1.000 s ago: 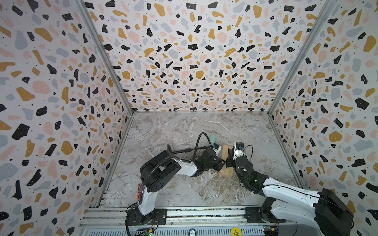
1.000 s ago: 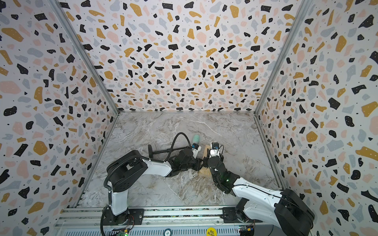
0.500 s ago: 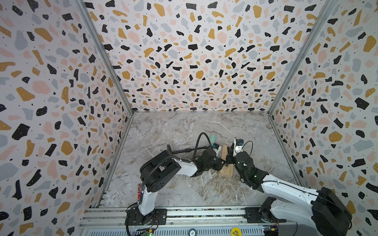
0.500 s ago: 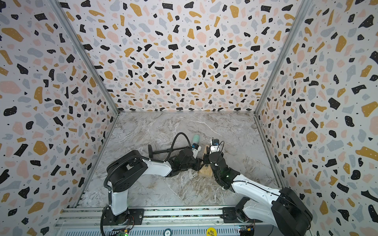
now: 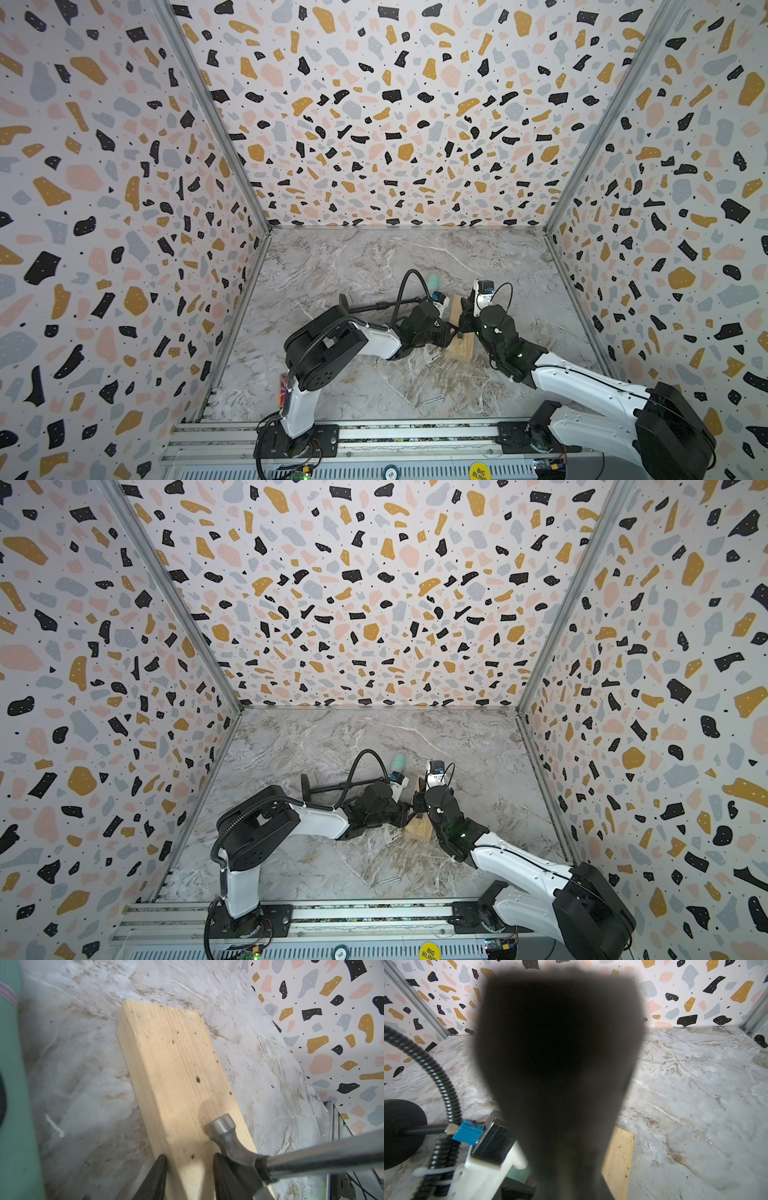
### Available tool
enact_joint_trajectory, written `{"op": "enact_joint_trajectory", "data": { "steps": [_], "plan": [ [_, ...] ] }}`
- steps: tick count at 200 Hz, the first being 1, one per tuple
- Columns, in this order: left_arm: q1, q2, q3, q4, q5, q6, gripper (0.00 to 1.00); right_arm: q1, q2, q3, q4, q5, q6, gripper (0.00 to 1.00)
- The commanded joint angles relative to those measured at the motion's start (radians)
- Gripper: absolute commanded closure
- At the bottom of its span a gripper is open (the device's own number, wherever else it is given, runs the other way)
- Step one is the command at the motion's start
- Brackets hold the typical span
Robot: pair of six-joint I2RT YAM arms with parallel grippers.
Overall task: Use a claw hammer to pull out a nail
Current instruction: Remove the nail from the mounting plate.
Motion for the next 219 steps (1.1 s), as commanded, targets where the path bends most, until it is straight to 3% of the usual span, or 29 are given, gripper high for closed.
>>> {"op": "enact_joint_trajectory", "data": {
  "steps": [1,108,219],
  "plan": [
    [-0.009,0.049,0.007,-0.103,0.003,0.019,0.61,0.005,-0.021,-0.014,-0.113,-0.033,-0.010,1.00],
    [-0.009,0.050,0.004,-0.103,0.000,0.015,0.61,0.007,-0.069,0.002,-0.186,-0.069,0.021,1.00],
    [-0.009,0.056,0.002,-0.100,0.000,0.012,0.61,0.005,-0.020,0.096,-0.306,-0.098,0.046,1.00]
  ]
}}
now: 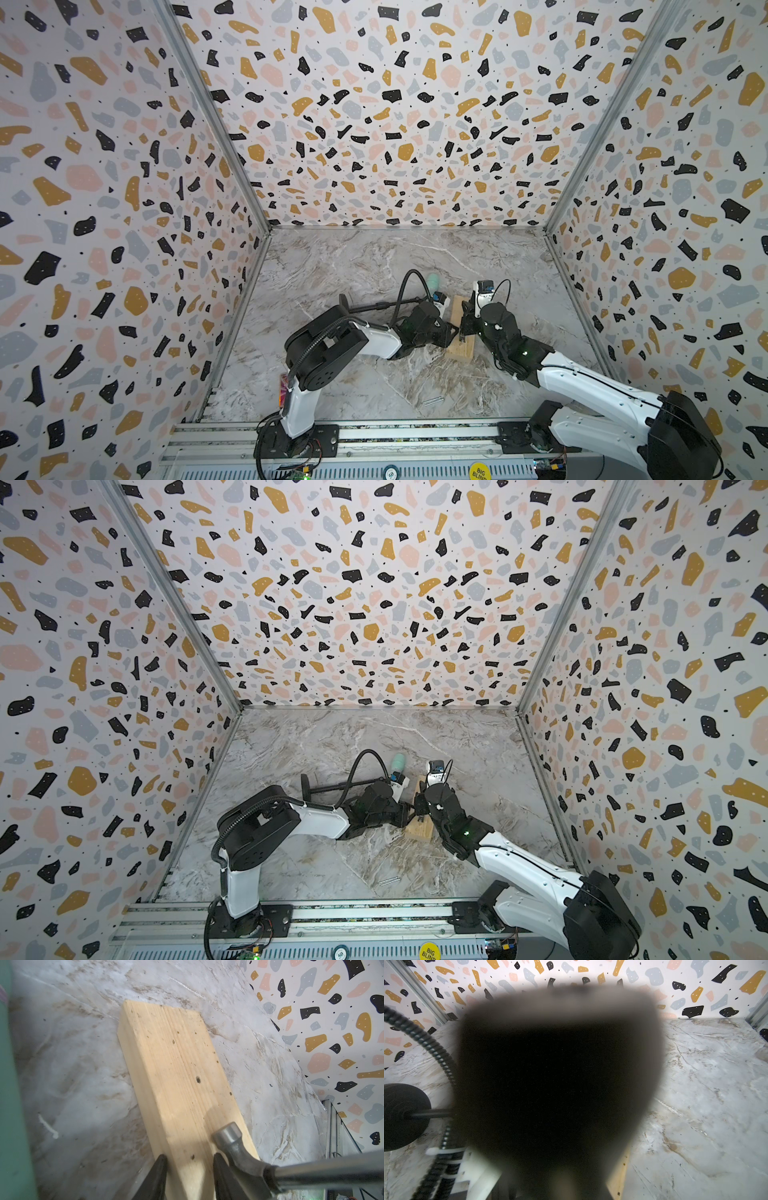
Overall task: Use a claw hammer to pull out a nail
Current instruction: Remove the nail from the mounting plate.
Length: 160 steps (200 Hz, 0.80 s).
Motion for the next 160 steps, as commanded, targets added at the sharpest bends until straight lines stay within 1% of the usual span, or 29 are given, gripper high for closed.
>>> {"op": "enact_joint_trajectory", "data": {
  "steps": [1,76,115,160],
  "plan": [
    [-0.008,0.053,-0.002,-0.099,-0.001,0.012,0.61,0.007,0.013,0.034,-0.123,-0.058,0.029,1.00],
    [-0.007,0.055,-0.003,-0.099,0.001,0.011,0.61,-0.008,0.042,0.077,-0.183,-0.106,0.036,1.00],
    [-0.007,0.054,-0.002,-0.099,-0.001,0.011,0.61,-0.028,0.048,0.112,-0.243,-0.149,0.038,1.00],
    [-0.007,0.056,-0.002,-0.101,0.000,0.010,0.61,-0.041,0.061,0.128,-0.269,-0.198,0.053,1.00]
  ]
}}
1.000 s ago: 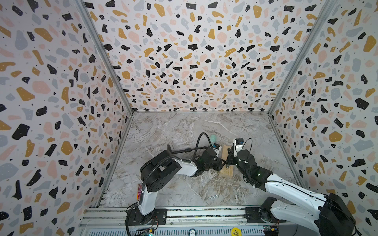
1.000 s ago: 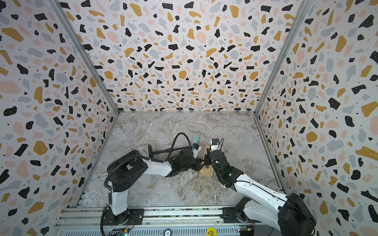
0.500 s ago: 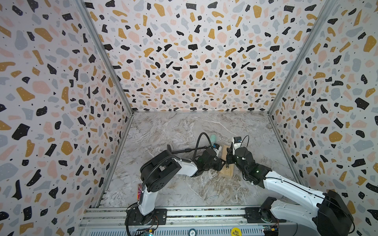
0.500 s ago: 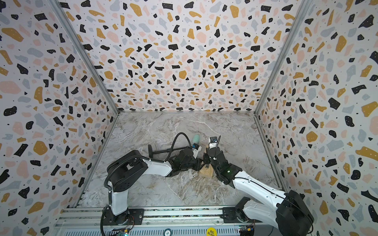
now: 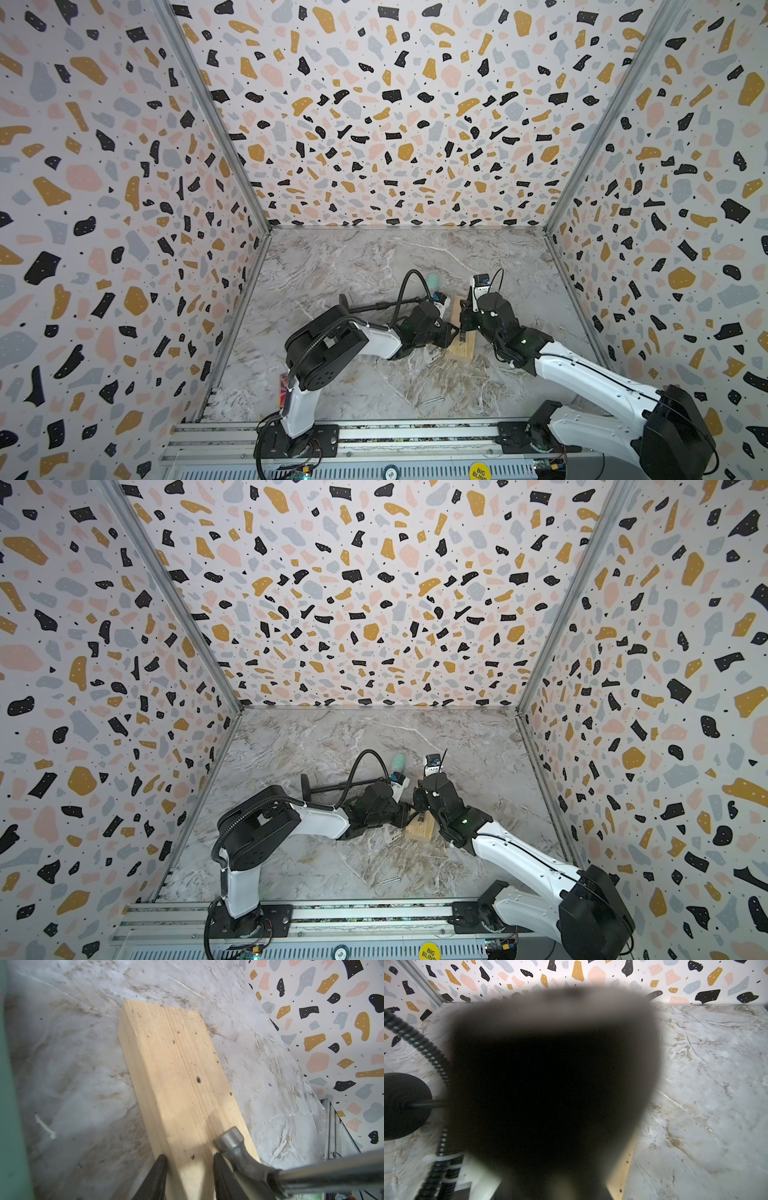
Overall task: Use a claw hammer to pull out a nail
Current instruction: Remove the nail from the mounting plate.
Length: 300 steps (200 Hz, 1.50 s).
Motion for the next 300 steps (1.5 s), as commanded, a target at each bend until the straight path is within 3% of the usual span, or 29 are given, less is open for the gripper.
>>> {"op": "enact_joint_trajectory", "data": {
  "steps": [1,133,300],
  "plan": [
    [-0.007,0.055,-0.003,-0.102,-0.004,0.009,0.61,0.001,0.011,0.025,-0.126,-0.106,0.045,1.00],
    [-0.007,0.056,-0.006,-0.101,-0.005,0.008,0.61,-0.123,0.082,0.045,-0.132,-0.285,0.052,1.00],
    [-0.001,0.059,0.003,-0.101,-0.005,0.013,0.61,-0.207,0.221,0.143,-0.161,-0.346,0.024,1.00]
  ]
}}
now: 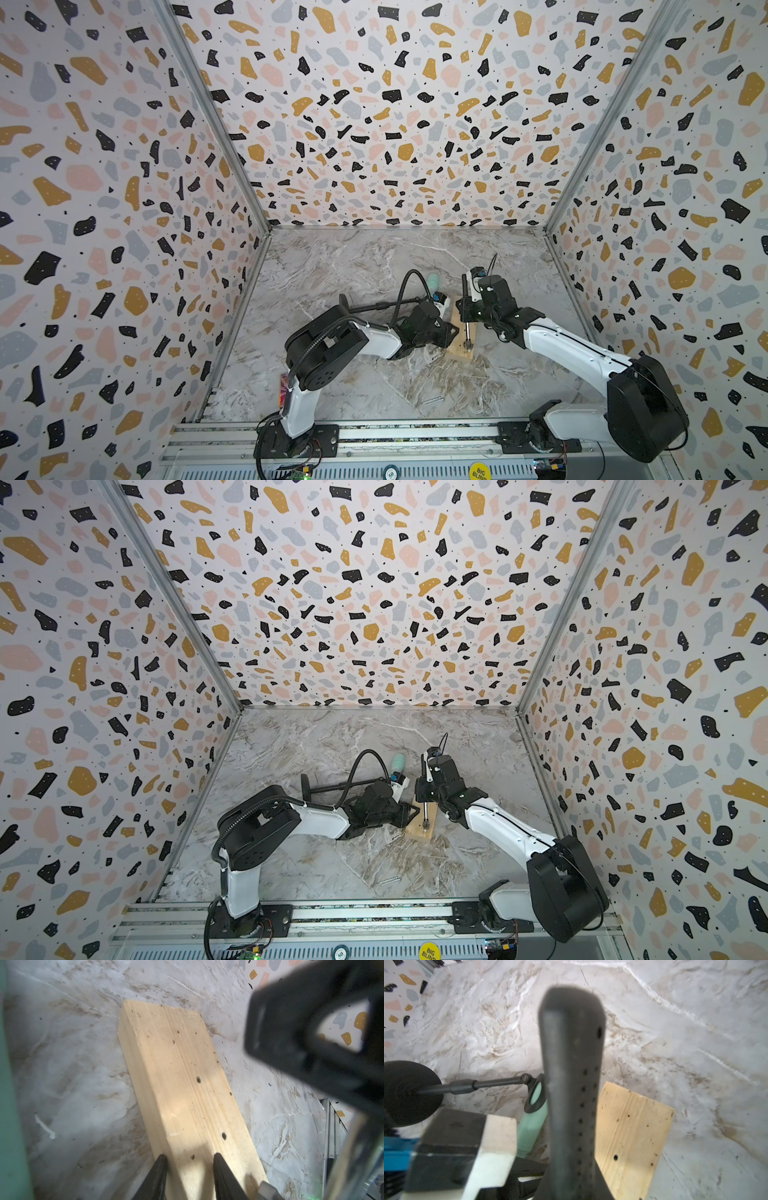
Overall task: Use a claw hammer to pull out a nail
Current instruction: Remove the nail from the mounting plate.
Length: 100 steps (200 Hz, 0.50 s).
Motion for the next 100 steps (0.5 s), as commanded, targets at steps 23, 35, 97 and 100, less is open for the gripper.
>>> {"op": "enact_joint_trajectory", "data": {
  "steps": [23,35,97,100],
  "plan": [
    [-0.002,0.060,0.007,-0.104,-0.008,0.016,0.61,-0.022,0.014,0.043,-0.055,-0.017,-0.015,1.00],
    [-0.001,0.061,0.009,-0.106,-0.008,0.017,0.61,-0.026,0.019,0.045,-0.046,-0.017,-0.018,1.00],
    [0.001,0.058,0.009,-0.106,-0.010,0.018,0.61,-0.055,0.031,0.066,-0.011,-0.010,-0.034,1.00],
    [0.000,0.058,0.009,-0.106,-0.010,0.017,0.61,-0.057,0.031,0.067,-0.010,-0.010,-0.037,1.00]
  ]
}}
